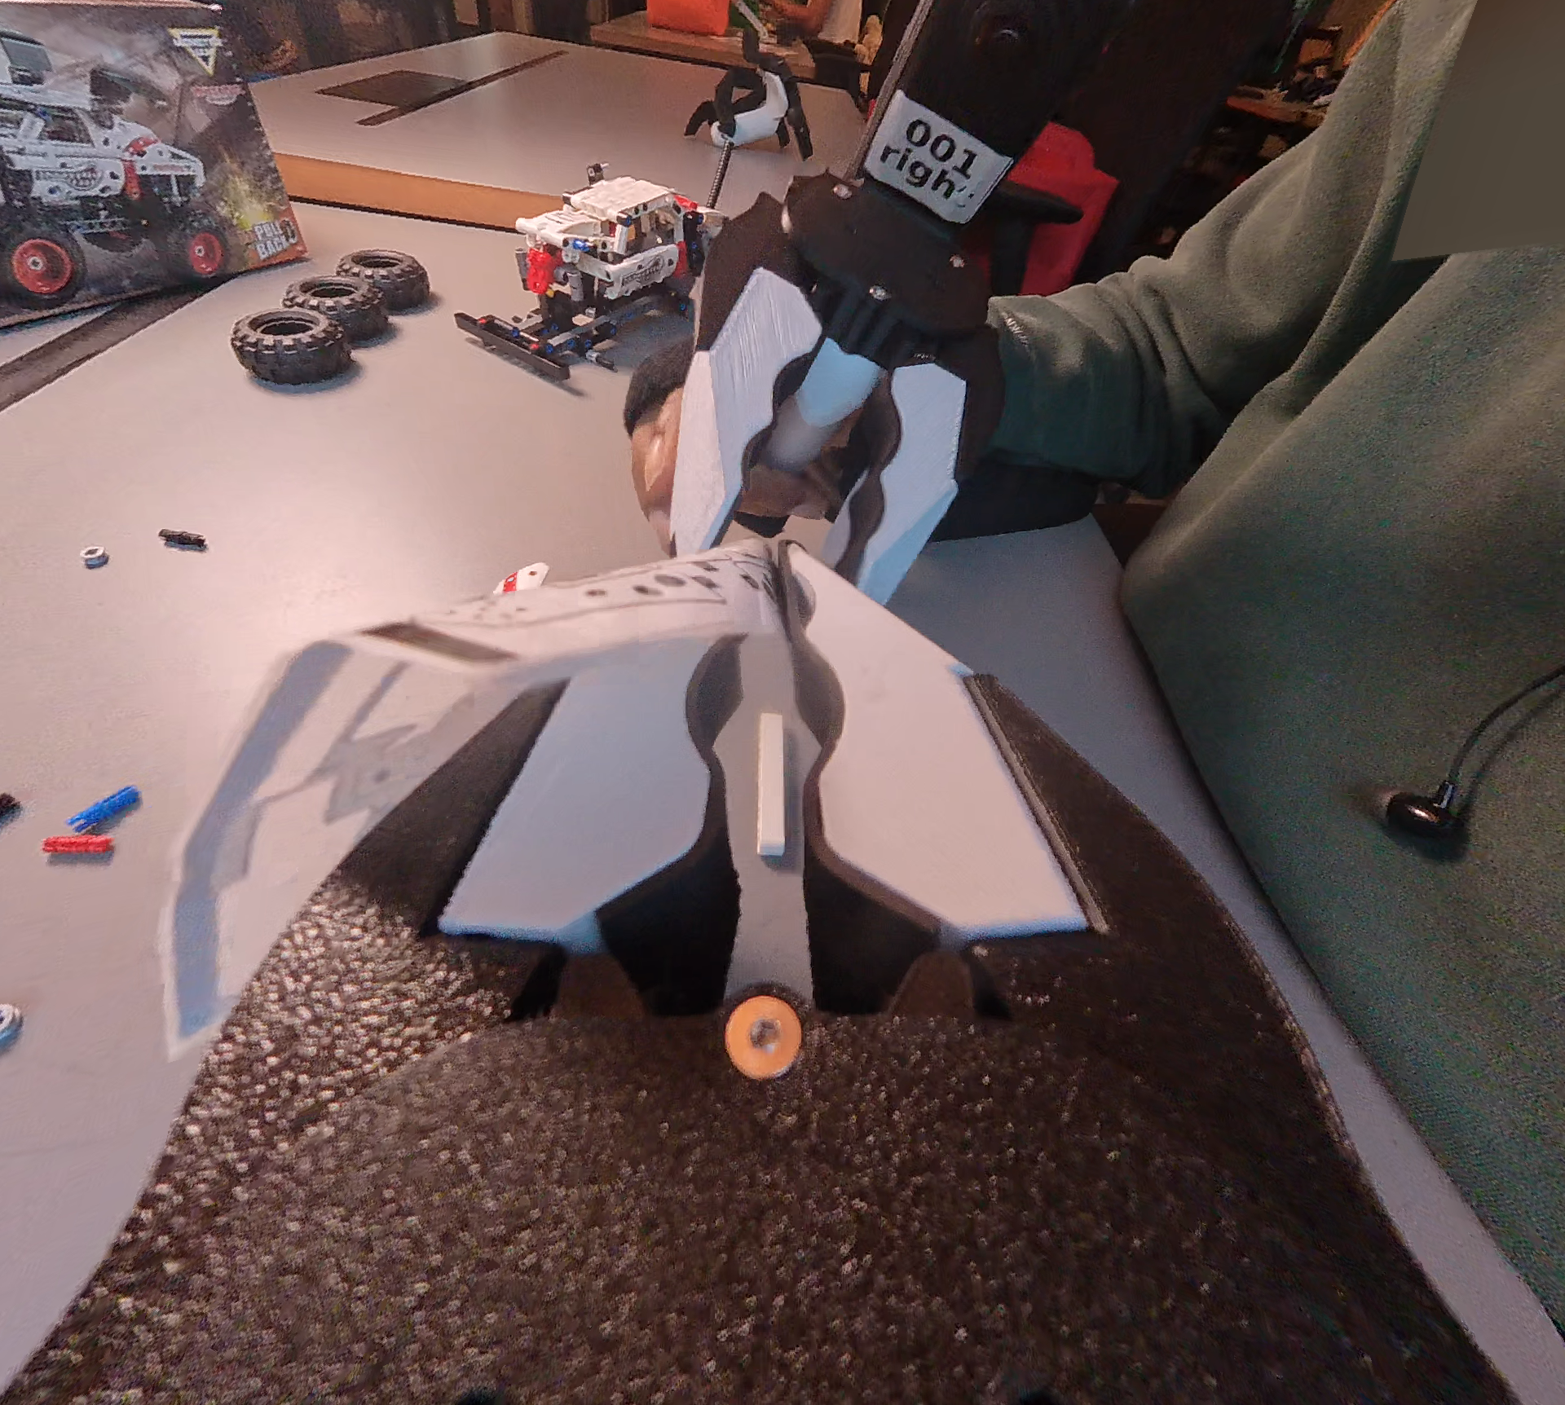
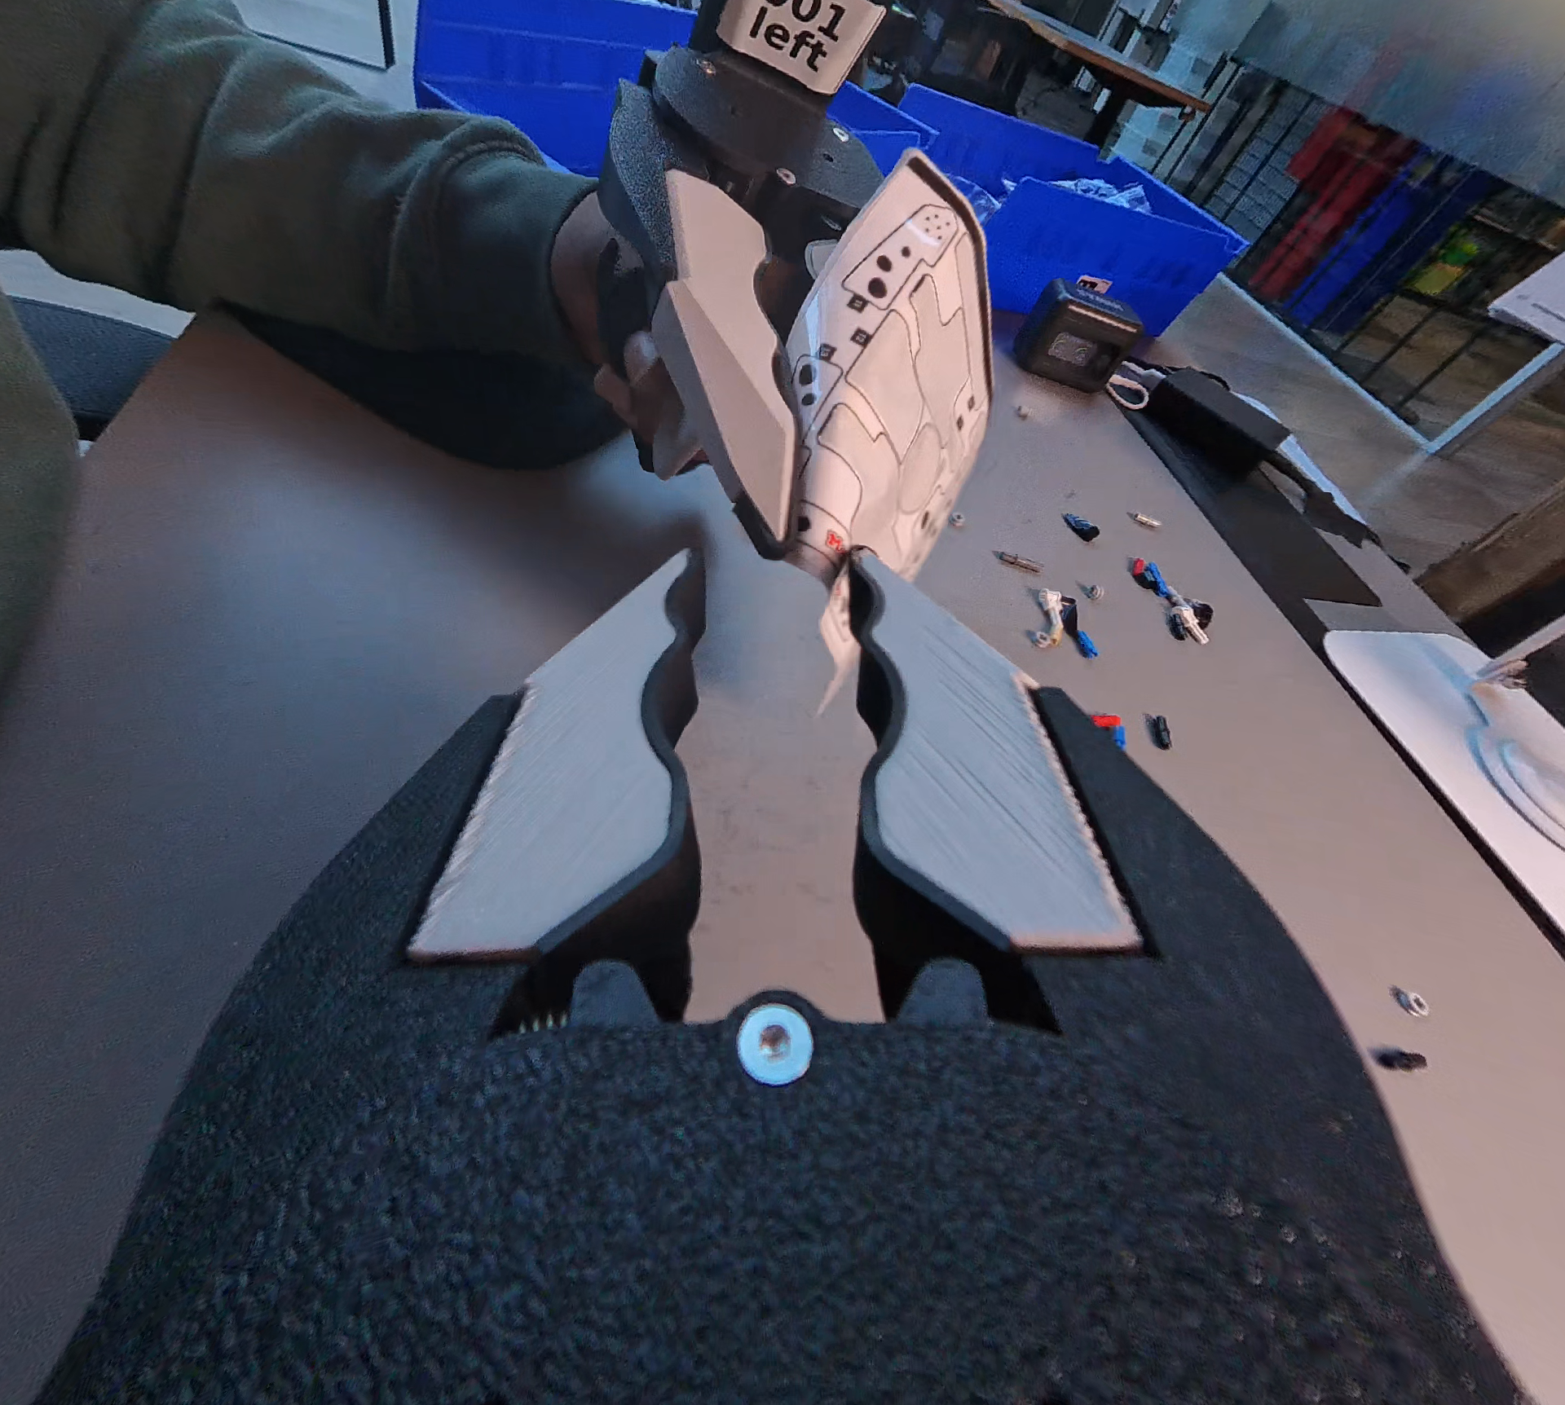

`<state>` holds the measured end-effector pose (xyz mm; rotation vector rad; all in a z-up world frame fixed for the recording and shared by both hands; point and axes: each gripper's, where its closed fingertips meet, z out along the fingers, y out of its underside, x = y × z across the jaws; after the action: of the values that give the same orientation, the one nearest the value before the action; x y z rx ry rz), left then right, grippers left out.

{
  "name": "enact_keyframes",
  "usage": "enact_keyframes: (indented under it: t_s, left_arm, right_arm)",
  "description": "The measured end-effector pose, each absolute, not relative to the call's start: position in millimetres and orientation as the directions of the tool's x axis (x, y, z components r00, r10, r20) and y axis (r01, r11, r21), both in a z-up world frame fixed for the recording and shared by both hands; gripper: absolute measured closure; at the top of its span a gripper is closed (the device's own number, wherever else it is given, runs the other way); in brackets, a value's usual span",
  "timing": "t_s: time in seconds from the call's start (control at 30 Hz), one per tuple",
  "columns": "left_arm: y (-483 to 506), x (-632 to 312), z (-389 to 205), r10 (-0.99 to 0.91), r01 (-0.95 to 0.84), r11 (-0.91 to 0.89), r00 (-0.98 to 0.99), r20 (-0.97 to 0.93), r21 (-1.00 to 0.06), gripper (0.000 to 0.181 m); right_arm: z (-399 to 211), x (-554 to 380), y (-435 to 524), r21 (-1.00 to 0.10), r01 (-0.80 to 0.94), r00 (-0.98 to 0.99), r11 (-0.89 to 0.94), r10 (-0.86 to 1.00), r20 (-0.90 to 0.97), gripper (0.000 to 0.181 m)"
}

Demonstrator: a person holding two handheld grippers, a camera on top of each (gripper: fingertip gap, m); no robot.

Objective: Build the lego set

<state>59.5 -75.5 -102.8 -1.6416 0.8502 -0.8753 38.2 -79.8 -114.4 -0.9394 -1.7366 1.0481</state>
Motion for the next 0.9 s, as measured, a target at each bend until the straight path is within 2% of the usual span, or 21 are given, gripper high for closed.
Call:
enact_keyframes:
  t_s: [0.13,0.3,0.57,0.7,0.8,0.9]
  left_arm:
    - [-82.2,63.3,-100.2,-0.884,-0.081,-0.224,0.437,0.167,-0.971,0.171]
    - [-80.9,59.7,-92.7,-0.876,-0.017,-0.25,0.43,0.219,-0.968,0.172]
    - [-74.8,53.5,-86.9,-0.852,0.047,-0.272,0.452,0.264,-0.961,0.181]
    - [-66.8,44.3,-88.0,-0.819,0.034,-0.26,0.521,0.239,-0.965,0.181]
    - [-64.2,40.2,-91.2,-0.804,0.006,-0.257,0.553,0.217,-0.966,0.181]
    - [-65.2,44.8,-93.7,-0.812,-0.003,-0.262,0.542,0.219,-0.965,0.181]
  right_arm:
    - [-111.4,39.9,-73.1,-0.92,0.136,-0.31,0.367,0.898,0.313,0.176]
    - [-103.8,40.2,-64.0,-0.909,0.111,-0.251,0.401,0.897,0.365,0.181]
    - [-103.6,37.3,-62.6,-0.89,0.104,-0.216,0.444,0.884,0.415,0.18]
    - [-98.3,39.4,-60.9,-0.915,0.103,-0.225,0.39,0.905,0.36,0.154]
    - [-85.3,41.4,-59.7,-0.907,0.061,-0.189,0.417,0.897,0.399,0.151]
    - [-99.1,36.5,-63.4,-0.84,0.109,-0.181,0.532,0.841,0.509,0.152]
